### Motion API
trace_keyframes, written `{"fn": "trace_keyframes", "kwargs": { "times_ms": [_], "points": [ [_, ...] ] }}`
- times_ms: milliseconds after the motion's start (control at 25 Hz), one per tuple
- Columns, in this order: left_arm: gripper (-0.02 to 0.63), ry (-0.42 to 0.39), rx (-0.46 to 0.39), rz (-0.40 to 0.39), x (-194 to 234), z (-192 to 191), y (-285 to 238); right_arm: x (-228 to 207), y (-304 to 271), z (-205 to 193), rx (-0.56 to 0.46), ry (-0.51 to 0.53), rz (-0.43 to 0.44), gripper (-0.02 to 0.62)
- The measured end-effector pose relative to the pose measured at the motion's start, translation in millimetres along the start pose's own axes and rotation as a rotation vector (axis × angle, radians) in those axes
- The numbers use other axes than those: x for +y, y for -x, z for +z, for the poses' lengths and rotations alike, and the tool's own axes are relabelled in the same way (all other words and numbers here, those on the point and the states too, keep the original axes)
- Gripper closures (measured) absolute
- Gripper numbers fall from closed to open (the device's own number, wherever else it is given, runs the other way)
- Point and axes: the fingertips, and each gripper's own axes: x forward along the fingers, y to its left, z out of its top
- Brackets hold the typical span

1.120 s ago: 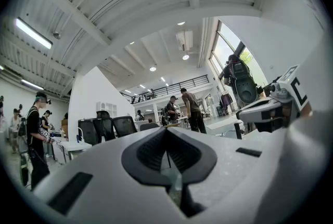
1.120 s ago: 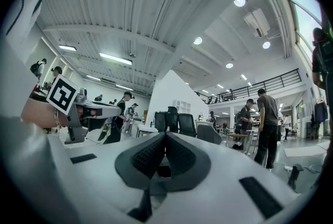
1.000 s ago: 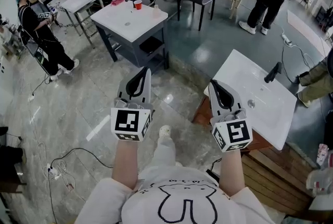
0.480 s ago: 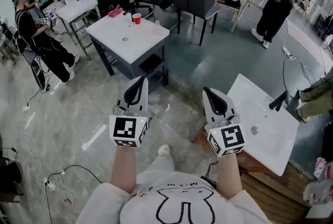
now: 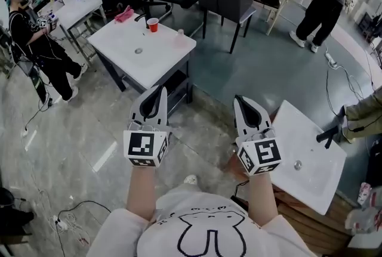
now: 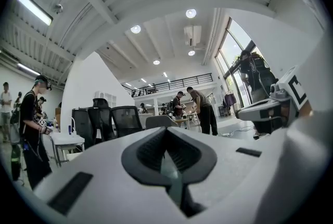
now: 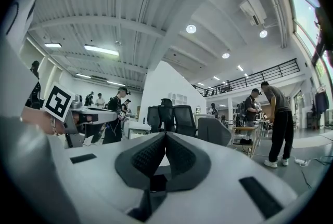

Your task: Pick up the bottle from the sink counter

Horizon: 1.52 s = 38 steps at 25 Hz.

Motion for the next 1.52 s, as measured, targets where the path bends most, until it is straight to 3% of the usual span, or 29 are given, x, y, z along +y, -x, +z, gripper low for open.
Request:
{"fn": "trace_keyframes", "kwargs": {
  "times_ms": [480,760,960,1240,1520],
  "points": [
    [0.597,0.040,0.035,-0.011,48.1,-33.7,-64.3,-15.8,-73.0,-24.6,0.077,0.027,-0.015,0.572],
    [0.597,0.069,0.051,-0.019,65.1,-48.3,-99.4,-26.1,-116.7,-33.0,0.106,0.075,0.032,0.572],
    [0.597,0.062,0.056,-0.008,78.6,-58.1,-136.2,-42.1,-154.8,-43.4,0.099,0.055,0.048,0.572],
    [0.592,0.012,0.151,-0.044,103.6,-84.8,-194.6,-72.1,-214.9,-58.5,0.091,0.005,0.049,0.572],
    [0.403,0.007,0.200,-0.107,128.7,-111.1,-263.5,-105.2,-283.4,-69.8,0.088,-0.030,0.048,0.572]
  ]
}}
